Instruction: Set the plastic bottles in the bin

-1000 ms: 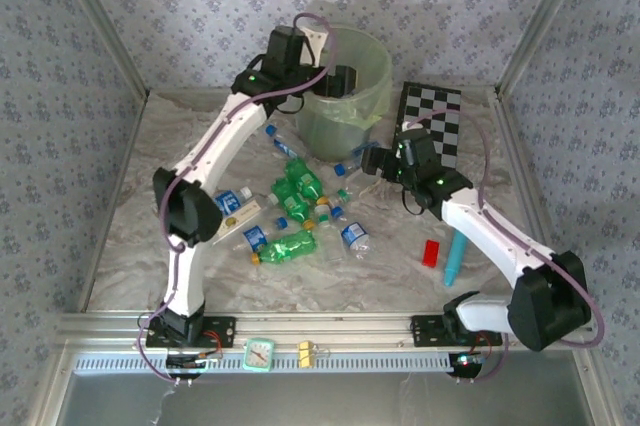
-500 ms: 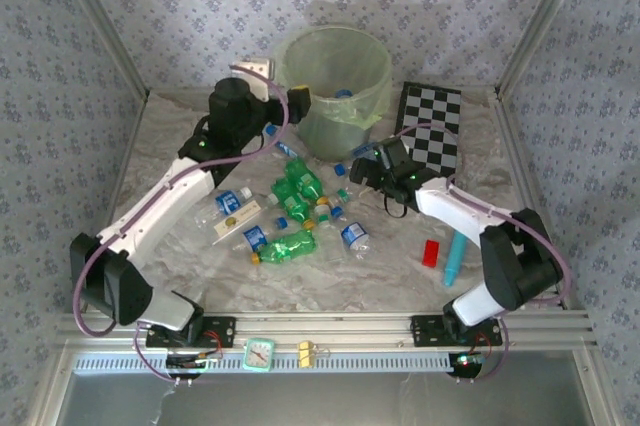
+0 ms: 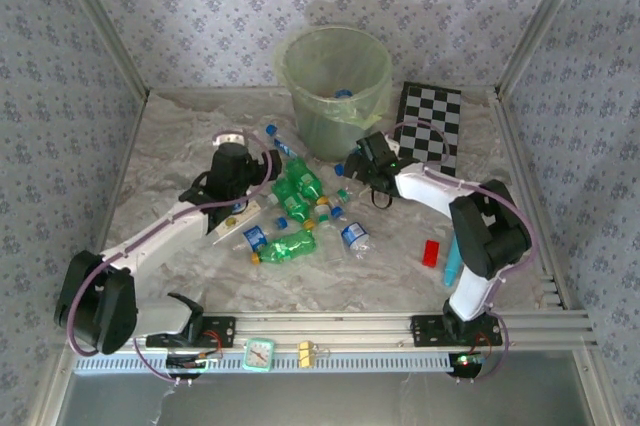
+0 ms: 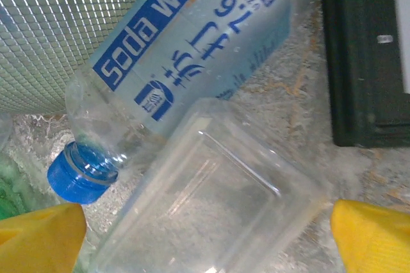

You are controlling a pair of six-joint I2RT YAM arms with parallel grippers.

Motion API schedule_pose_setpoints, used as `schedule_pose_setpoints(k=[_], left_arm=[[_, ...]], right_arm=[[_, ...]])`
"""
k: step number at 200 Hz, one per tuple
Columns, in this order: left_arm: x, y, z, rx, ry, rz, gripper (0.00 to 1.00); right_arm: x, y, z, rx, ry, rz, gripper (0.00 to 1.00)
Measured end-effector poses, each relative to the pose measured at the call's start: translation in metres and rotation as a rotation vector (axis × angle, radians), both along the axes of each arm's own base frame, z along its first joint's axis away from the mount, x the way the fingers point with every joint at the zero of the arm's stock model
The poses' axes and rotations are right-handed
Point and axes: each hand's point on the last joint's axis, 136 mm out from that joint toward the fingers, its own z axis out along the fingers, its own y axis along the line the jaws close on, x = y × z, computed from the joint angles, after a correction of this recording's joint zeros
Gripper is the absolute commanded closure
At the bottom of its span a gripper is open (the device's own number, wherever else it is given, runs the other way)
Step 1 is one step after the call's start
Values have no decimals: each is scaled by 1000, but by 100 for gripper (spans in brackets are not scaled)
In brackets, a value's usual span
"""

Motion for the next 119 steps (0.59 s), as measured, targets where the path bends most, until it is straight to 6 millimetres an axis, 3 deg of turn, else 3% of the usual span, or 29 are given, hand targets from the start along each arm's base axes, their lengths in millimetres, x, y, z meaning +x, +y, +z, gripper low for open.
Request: schedule_pose_setpoints(k=[22,119], left_arm=[[-3,4,-8,-25,21,31,0],[-2,5,-6,-49,16,58,0]], right_arm=[[3,3,-8,-16,20,-2,0],[5,6,-35,-38,76,-11,2]])
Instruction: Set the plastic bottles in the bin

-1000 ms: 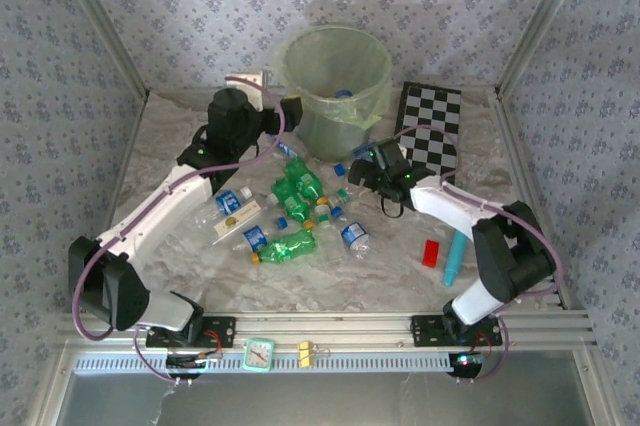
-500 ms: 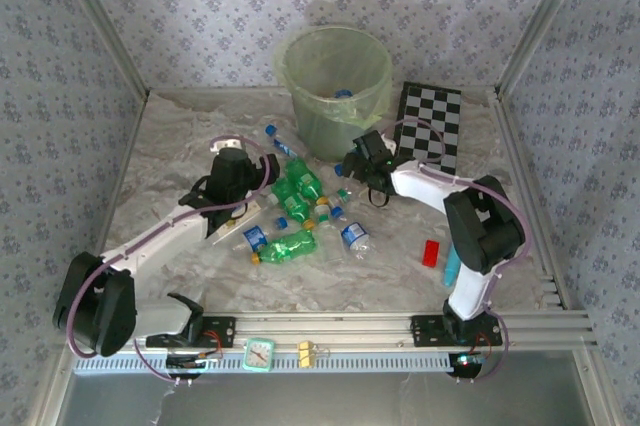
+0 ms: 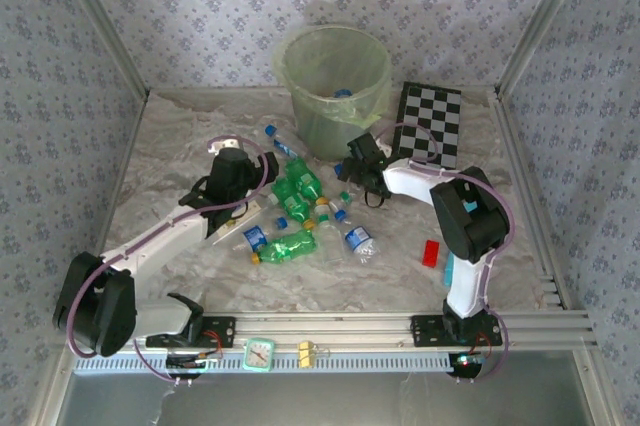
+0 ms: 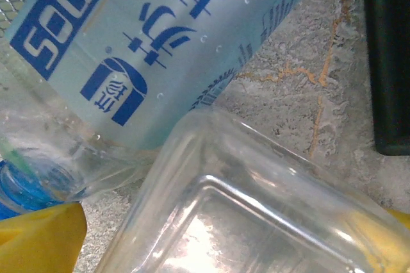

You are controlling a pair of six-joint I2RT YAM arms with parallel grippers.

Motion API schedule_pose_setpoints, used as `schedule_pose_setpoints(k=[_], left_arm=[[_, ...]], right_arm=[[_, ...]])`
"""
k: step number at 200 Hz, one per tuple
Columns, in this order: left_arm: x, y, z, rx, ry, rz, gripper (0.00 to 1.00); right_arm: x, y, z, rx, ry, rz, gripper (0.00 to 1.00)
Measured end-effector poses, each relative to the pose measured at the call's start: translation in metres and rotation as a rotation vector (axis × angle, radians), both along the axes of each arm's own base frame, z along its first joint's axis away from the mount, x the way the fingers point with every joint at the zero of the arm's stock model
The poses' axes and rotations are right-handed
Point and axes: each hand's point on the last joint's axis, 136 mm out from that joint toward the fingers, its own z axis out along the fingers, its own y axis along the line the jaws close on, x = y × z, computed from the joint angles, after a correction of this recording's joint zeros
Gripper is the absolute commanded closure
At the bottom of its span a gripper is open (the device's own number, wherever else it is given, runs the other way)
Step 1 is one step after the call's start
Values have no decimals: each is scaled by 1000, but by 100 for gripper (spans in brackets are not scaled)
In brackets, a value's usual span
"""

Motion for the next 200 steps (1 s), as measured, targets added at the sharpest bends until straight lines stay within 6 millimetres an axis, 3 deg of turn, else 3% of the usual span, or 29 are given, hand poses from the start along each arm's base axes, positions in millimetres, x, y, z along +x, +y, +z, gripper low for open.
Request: schedule_pose_setpoints(k=[44,200], left_arm=[[0,1,0,-1,0,4,0],[1,1,2,-5,-4,14,0]], right_arm=[[0,1,-2,9,5,-8,7],[3,-6,-1,169,-18,-100,44]])
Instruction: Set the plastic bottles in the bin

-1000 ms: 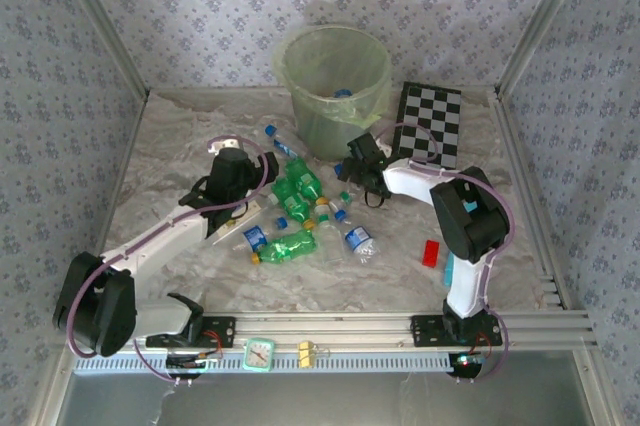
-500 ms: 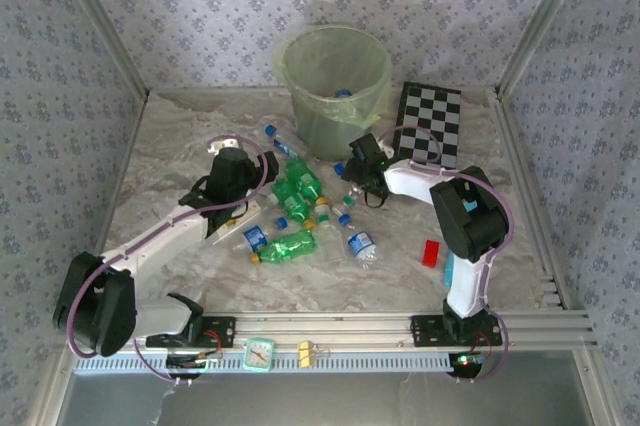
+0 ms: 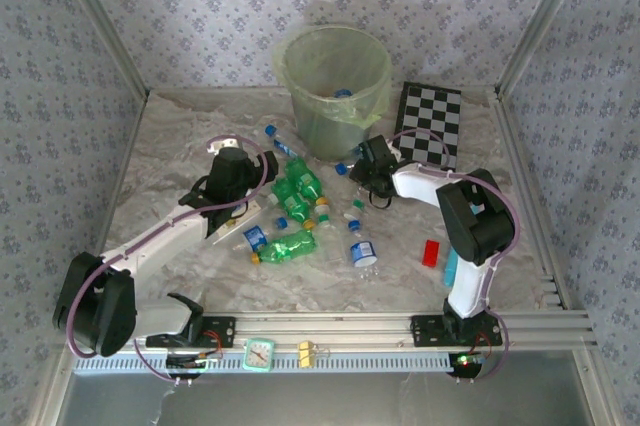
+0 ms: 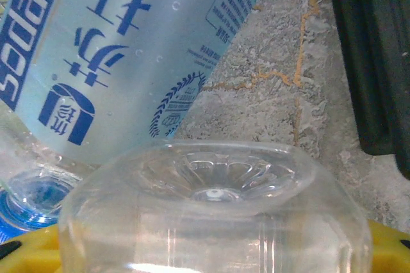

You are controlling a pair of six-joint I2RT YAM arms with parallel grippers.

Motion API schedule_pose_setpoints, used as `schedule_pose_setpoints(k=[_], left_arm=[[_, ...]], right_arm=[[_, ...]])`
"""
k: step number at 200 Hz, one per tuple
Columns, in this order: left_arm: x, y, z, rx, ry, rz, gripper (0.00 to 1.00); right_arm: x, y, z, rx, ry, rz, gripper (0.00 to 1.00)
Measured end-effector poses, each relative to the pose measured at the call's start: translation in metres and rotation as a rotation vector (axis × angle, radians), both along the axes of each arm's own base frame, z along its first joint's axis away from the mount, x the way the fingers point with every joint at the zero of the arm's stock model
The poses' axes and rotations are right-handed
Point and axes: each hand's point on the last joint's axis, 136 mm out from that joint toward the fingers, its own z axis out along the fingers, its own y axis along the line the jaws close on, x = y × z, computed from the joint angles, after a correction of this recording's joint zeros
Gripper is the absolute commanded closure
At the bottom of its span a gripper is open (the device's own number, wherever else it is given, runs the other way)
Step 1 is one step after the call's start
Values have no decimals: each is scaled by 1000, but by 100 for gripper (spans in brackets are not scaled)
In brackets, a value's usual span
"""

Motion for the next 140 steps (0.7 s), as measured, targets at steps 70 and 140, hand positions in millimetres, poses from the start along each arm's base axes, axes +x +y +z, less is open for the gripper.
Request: schedule_pose_setpoints(k=[70,140], left_arm=[[0,1,0,4,-1,7,0],[0,1,0,-1,2,10,0]], right_arm=[[6,17,8,113,-49,51,53],[7,43,73,274,-219,172,55]])
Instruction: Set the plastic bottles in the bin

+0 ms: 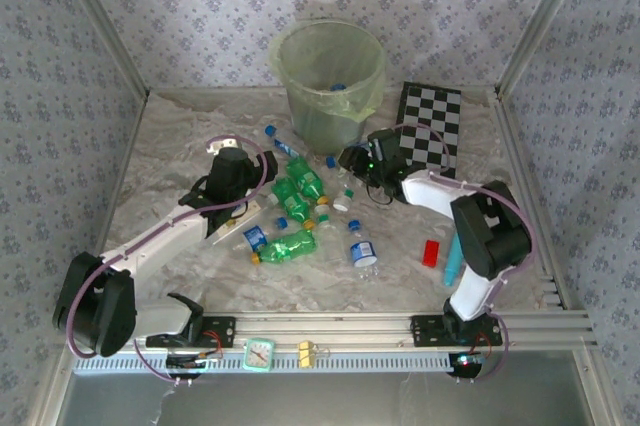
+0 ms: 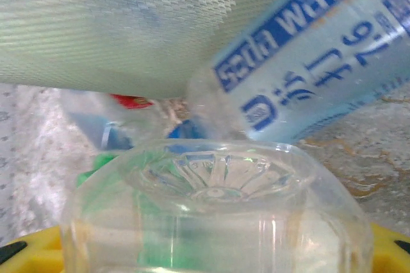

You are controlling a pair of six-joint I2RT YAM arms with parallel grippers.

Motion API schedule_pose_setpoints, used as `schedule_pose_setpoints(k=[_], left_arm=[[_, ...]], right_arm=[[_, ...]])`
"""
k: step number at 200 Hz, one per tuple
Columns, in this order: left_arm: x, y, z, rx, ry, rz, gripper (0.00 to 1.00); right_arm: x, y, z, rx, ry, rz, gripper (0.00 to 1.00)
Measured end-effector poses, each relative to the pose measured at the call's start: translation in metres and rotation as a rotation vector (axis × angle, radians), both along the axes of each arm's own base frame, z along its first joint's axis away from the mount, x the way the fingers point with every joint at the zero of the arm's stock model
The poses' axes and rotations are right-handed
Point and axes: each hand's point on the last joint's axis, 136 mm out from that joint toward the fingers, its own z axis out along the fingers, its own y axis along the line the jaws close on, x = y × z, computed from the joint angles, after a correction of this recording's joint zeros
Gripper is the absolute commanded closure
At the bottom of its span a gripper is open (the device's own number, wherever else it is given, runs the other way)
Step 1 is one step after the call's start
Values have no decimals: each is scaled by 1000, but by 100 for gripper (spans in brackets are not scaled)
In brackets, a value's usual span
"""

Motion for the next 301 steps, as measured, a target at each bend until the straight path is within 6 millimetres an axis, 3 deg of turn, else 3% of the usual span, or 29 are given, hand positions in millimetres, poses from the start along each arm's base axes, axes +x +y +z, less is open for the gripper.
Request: schedule_pose_setpoints(k=[33,100,130,166,198,228,253,301], left_arm=[[0,0,0,-9,1,4,0],[1,-3,-3,-29,10,0,0],[2,-5,-1,-38,3,-6,0],[2,-5,-1,-41,2,-4,0],[2,-5,0,-43,-2,-4,0],[0,-3,0,-42,-3,-1,0],[-3,4,2,-46,-12,12,0],[-7,17,8,-54,-29,38,0]], right_arm=[[-8,-13,32,-6,-79,-2,55],[-23,-75,106,-189,-263,-108,55],[-22,-95,161,-292,-396,-138,55],[-13,-102,239,-349,-573,-156,55],[0,-97,306,-343,-736,-171,56],[30,-79,344,-322,-835,-163,56],[64,-55,354,-305,-871,-127,56],[118,10,340,-291,-896,11,56]])
